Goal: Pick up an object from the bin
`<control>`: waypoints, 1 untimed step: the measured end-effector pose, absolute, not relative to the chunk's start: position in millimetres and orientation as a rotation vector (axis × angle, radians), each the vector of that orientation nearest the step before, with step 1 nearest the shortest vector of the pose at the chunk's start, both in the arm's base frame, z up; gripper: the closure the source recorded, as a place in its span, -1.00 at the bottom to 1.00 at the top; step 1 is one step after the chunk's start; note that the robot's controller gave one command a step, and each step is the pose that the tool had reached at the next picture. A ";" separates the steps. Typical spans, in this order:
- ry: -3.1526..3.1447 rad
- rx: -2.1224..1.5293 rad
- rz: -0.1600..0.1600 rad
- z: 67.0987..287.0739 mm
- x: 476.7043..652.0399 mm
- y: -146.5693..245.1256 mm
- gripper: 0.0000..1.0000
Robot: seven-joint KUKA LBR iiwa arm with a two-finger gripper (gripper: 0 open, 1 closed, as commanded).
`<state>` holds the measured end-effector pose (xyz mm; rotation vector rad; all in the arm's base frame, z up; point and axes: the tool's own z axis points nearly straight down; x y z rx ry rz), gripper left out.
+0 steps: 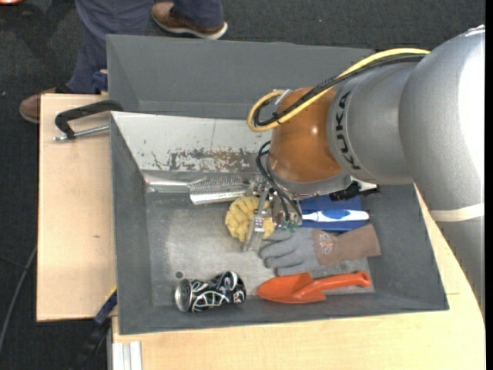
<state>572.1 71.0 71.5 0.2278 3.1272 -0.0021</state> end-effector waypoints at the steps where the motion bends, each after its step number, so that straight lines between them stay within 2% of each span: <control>1: 3.132 0.177 0.009 71.0 563.3 88.0 -1.00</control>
Offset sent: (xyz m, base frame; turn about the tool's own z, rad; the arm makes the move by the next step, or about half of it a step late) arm 0.0000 0.0000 0.0000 0.0000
